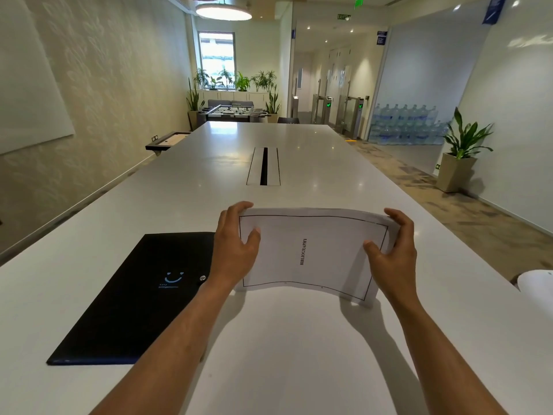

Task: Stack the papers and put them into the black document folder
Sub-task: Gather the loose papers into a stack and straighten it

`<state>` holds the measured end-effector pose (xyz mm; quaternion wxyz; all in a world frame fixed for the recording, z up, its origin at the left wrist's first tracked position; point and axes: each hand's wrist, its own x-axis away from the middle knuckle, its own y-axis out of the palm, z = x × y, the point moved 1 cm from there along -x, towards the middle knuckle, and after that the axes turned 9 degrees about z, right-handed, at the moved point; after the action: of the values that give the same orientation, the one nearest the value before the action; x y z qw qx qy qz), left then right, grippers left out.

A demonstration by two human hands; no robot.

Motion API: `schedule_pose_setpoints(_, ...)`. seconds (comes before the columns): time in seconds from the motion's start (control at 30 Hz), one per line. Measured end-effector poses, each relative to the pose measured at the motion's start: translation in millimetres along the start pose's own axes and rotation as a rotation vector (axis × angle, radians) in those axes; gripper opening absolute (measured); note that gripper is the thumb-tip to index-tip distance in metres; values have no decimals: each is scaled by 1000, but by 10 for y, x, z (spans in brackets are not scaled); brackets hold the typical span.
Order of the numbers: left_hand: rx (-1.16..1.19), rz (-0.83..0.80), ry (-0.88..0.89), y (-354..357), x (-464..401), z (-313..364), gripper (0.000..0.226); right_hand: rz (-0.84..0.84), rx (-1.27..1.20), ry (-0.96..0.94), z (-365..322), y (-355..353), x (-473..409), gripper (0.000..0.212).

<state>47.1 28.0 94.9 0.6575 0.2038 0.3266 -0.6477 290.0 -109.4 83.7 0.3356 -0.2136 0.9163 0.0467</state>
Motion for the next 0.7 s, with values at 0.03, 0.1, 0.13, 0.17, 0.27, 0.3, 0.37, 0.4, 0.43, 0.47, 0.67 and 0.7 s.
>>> schedule_pose_setpoints(0.03, 15, -6, -19, 0, -8, -6, 44, 0, -5, 7, 9, -1, -12, 70)
schedule_pose_setpoints(0.1, 47, -22, -75, 2, -19, -20, 46, -9, -14, 40, 27, -8, -28, 74)
schedule_pose_setpoints(0.13, 65, -22, -98, 4, -17, -26, 47, -15, -9, 60, 38, -11, -34, 76)
schedule_pose_setpoints(0.17, 84, -17, -113, 4, -13, -32, 48, -20, -1, 79, 50, -12, -39, 78)
schedule_pose_setpoints(0.27, 144, 1, -155, 15, 1, -62, 52, -36, -5, 142, 77, -11, -48, 79)
schedule_pose_setpoints(0.3, 156, 5, -173, 23, 5, -79, 54, -42, -26, 159, 80, -11, -43, 77)
schedule_pose_setpoints(0.37, 173, 6, -208, 43, 22, -112, 55, -47, -82, 180, 94, -12, -11, 70)
schedule_pose_setpoints(0.4, 180, 2, -226, 56, 35, -132, 55, -46, -106, 196, 109, -11, 13, 65)
schedule_pose_setpoints(0.43, 181, -3, -244, 70, 57, -157, 54, -46, -123, 220, 132, -9, 42, 60)
schedule_pose_setpoints(0.47, 176, -4, -265, 83, 86, -185, 52, -48, -133, 248, 162, -5, 78, 54)
schedule_pose_setpoints(0.67, 133, -19, -378, 149, 347, -389, 42, -79, -149, 332, 360, 8, 338, 36)
schedule_pose_setpoints(0.7, 137, -25, -396, 157, 400, -422, 40, -85, -148, 348, 395, 3, 378, 36)
